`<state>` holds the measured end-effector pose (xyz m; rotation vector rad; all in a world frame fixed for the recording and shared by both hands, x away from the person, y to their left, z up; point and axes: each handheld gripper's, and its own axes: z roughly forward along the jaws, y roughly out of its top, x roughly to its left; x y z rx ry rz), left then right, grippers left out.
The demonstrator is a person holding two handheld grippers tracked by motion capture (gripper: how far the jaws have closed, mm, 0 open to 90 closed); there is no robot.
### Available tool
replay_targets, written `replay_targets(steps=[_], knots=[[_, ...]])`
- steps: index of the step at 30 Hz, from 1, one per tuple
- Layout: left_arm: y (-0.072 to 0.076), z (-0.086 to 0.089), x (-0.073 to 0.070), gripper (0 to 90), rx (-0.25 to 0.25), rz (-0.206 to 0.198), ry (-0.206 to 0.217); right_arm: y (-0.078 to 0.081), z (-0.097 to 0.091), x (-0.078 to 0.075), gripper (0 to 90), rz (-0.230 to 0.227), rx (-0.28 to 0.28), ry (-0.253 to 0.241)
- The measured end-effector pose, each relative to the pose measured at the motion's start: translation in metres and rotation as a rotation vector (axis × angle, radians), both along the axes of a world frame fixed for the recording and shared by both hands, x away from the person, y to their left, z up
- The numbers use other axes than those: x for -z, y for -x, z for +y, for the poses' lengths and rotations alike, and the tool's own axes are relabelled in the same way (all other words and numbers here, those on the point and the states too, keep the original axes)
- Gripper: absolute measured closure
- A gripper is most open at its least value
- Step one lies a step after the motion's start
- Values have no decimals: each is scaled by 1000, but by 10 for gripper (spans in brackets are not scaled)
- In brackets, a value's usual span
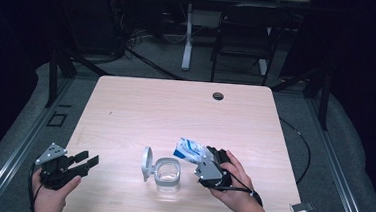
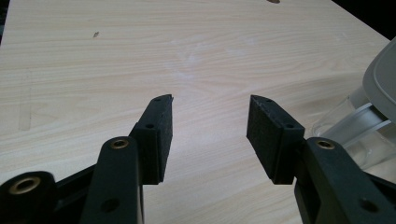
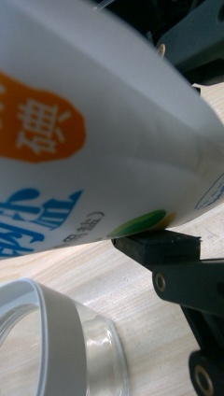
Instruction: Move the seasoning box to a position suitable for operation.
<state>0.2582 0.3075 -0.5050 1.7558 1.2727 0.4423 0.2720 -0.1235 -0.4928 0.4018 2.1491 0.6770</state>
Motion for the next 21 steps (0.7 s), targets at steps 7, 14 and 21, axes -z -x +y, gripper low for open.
replay_targets(steps=[7,14,21], knots=[[0,0,0,509,-1,1,-2,1,5,-1,440,-10,-25,23],[0,0,0,509,-1,2,-2,3,8,3,440,-31,-36,56],[0,0,1,509,-1,4,-2,4,8,10,441,-36,-43,102]])
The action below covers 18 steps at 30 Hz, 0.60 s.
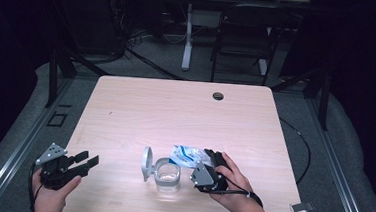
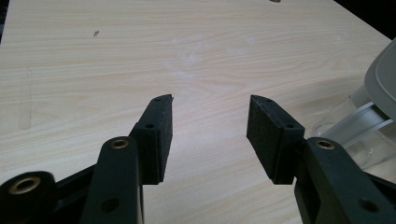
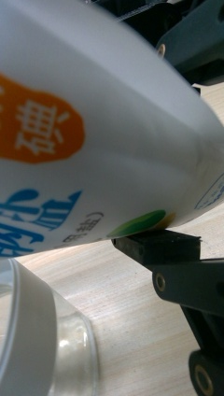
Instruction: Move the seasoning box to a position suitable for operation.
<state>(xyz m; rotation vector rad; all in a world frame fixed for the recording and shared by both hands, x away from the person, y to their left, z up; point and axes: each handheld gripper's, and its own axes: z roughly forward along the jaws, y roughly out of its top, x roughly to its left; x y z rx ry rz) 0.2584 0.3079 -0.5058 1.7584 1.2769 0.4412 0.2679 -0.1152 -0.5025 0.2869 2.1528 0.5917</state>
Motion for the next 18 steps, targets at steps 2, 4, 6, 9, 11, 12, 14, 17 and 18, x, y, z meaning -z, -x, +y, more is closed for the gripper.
replay_targets(steps=[2,4,6,9,11,12,14,17,18], knots=[[0,0,0,509,1,3,-2,1,0,1,440,1,3,36],[0,0,0,509,-1,1,0,1,1,3,440,-4,-2,54],[0,0,0,509,-1,3,0,2,2,5,441,-10,-7,41],[0,0,0,509,-1,2,0,2,3,8,441,-27,-14,69],[0,1,1,509,-2,2,1,2,4,12,441,-24,-20,76],[0,1,1,509,-4,3,-1,2,5,13,441,-26,-21,81],[0,1,1,509,-4,4,1,2,5,15,441,-22,-19,94],[0,2,1,509,-4,3,3,2,5,17,441,-24,-17,113],[0,2,1,509,-4,3,3,2,6,18,441,-25,-17,109]])
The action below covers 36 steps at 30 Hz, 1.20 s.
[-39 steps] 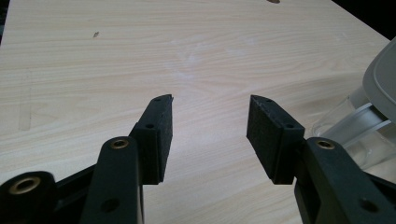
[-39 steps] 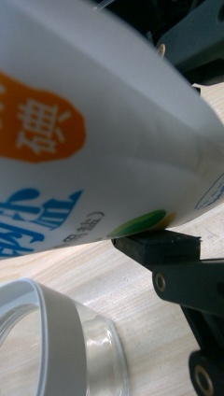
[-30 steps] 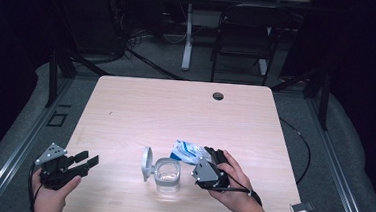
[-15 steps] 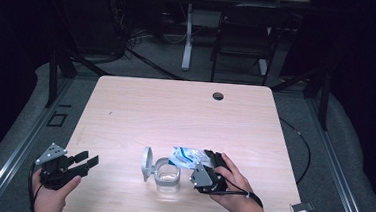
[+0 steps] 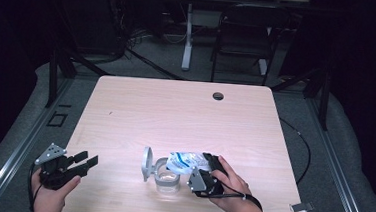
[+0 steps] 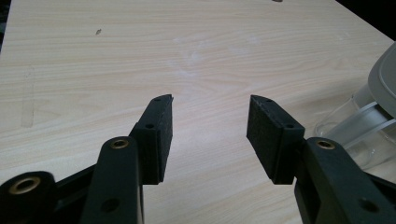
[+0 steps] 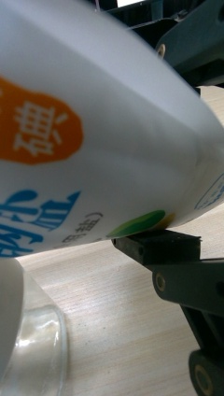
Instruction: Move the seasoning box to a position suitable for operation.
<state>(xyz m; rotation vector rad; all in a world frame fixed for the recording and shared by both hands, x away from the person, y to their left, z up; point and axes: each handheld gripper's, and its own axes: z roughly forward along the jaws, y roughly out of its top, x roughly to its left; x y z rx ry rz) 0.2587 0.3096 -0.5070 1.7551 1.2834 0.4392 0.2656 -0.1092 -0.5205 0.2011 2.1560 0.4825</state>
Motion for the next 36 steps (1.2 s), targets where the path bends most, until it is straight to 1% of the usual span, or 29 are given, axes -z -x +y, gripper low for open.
replay_targets(steps=[1,3,4,8,9,11,13,14,15,16,21,24,26,28,29,32,33,34,35,36], knots=[[0,0,0,509,0,0,0,0,1,2,441,-1,-5,-9],[0,0,0,509,0,1,-3,0,1,1,441,4,-3,8],[0,0,0,509,0,0,-3,-1,1,3,441,1,-8,2],[0,0,0,509,-1,0,0,0,3,4,441,2,-1,30],[0,0,0,509,-1,1,1,-1,3,6,441,0,-10,15],[0,0,0,509,-1,2,-1,-2,3,7,442,-1,-16,23],[0,0,0,509,-1,1,-1,-1,4,8,442,3,-8,36],[0,0,0,509,-1,2,-2,-1,5,10,442,-1,-8,38],[0,0,0,509,-1,2,-2,-1,5,9,442,-6,-4,59],[0,0,0,509,-1,2,-2,-2,5,10,442,-3,-10,42],[-1,0,2,509,-2,5,-1,-2,5,10,442,-2,-11,49],[-1,0,2,509,-2,6,-1,-2,5,9,442,-14,-14,74],[-1,0,2,509,-2,7,-2,-2,5,11,442,-19,-19,61],[-1,0,2,509,-1,7,-2,-2,6,11,442,-36,-14,85],[-1,0,2,509,-1,7,-3,-2,6,10,442,-37,-7,94],[-1,0,2,509,-1,8,-2,-3,6,11,442,-44,-13,91],[-1,1,2,509,-3,9,-1,-2,6,11,442,-47,-12,100],[-1,1,3,509,-2,9,-1,-2,6,9,443,-49,-5,125],[-1,1,3,509,-2,10,-1,-2,6,10,442,-56,-12,114],[-1,1,3,509,-2,10,-1,-2,6,10,443,-56,-12,117]])
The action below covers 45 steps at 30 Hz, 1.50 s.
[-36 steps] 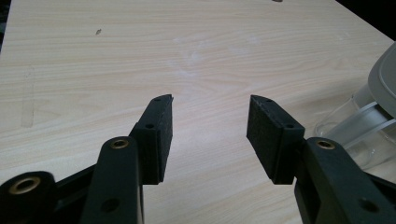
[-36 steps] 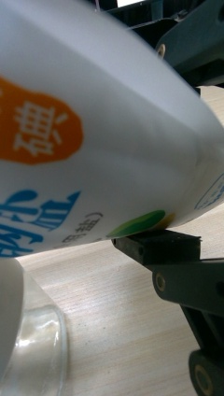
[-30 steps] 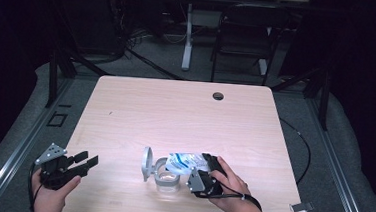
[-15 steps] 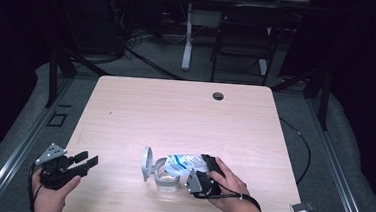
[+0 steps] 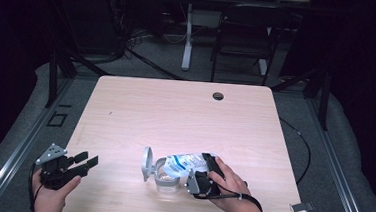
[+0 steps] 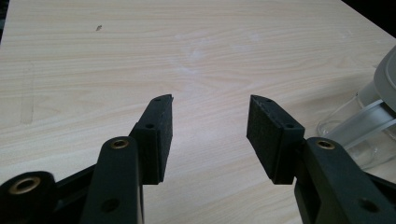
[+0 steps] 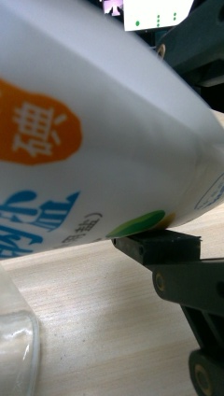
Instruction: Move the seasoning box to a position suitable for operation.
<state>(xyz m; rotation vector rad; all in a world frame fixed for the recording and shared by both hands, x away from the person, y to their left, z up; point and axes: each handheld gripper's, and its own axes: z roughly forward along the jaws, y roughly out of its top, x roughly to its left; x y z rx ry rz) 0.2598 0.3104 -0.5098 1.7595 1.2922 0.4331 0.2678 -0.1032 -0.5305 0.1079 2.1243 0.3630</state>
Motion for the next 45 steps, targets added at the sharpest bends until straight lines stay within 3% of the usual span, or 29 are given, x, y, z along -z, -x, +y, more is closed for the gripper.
replay_targets(steps=[9,17,23,24,34,45], knots=[[0,0,0,509,-1,-2,-1,0,1,-1,442,-20,-13,31],[0,1,0,509,-3,-1,-1,2,1,-5,443,-38,-7,94],[0,1,0,509,-3,-2,-2,2,2,-5,443,-46,-16,95],[0,1,0,510,-3,-2,-2,3,2,-7,443,-49,-8,122],[0,1,0,510,-3,-4,-1,3,2,-6,443,-52,-23,117],[0,2,1,510,-10,0,1,2,3,-9,444,-63,-33,154]])
